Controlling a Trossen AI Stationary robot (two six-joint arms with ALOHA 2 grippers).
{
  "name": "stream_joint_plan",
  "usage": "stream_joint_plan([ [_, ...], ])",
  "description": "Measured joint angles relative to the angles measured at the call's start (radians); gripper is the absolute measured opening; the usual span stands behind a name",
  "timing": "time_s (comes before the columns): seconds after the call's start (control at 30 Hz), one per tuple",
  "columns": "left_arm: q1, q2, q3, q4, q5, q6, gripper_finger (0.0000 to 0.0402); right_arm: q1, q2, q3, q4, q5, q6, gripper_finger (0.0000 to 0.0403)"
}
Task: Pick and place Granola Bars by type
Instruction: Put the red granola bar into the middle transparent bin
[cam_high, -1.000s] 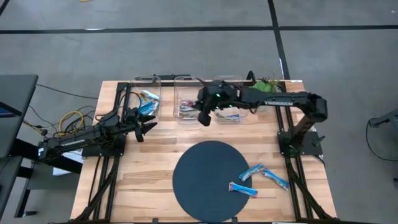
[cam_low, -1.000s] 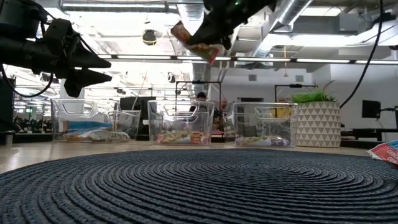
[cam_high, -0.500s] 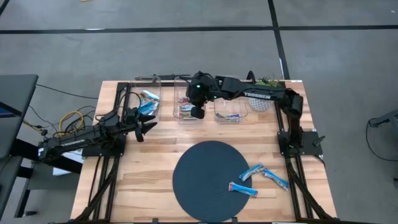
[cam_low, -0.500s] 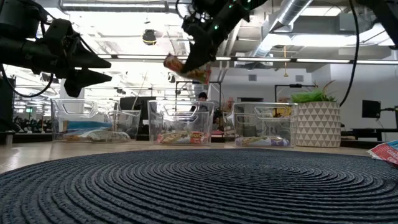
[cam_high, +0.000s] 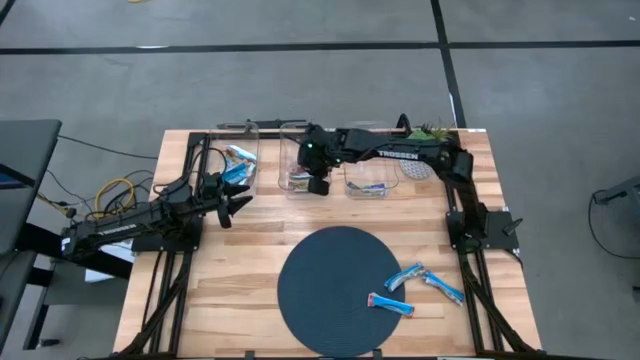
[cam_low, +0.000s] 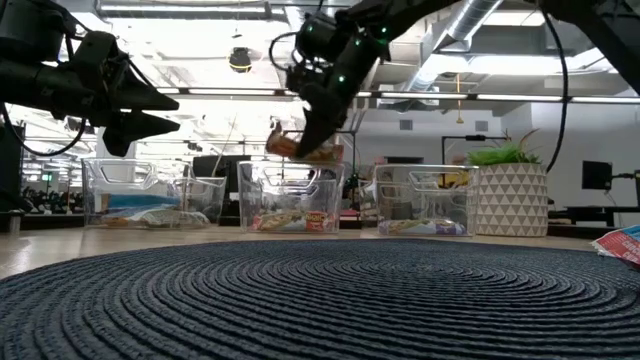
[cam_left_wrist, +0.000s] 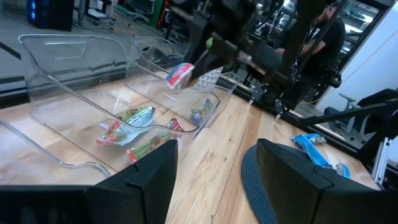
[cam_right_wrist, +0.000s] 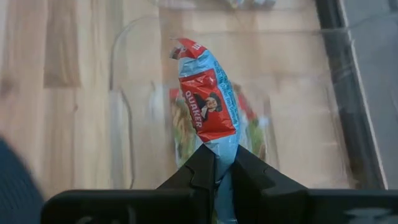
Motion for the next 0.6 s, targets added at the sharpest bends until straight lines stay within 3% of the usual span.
stream_joint_plan([
  [0.6, 0.000, 0.000, 0.000, -0.001, -0.003, 0.000, 0.0211, -0.001, 0.072, 0.002, 0.046, -0.001, -0.024, 0.0026],
])
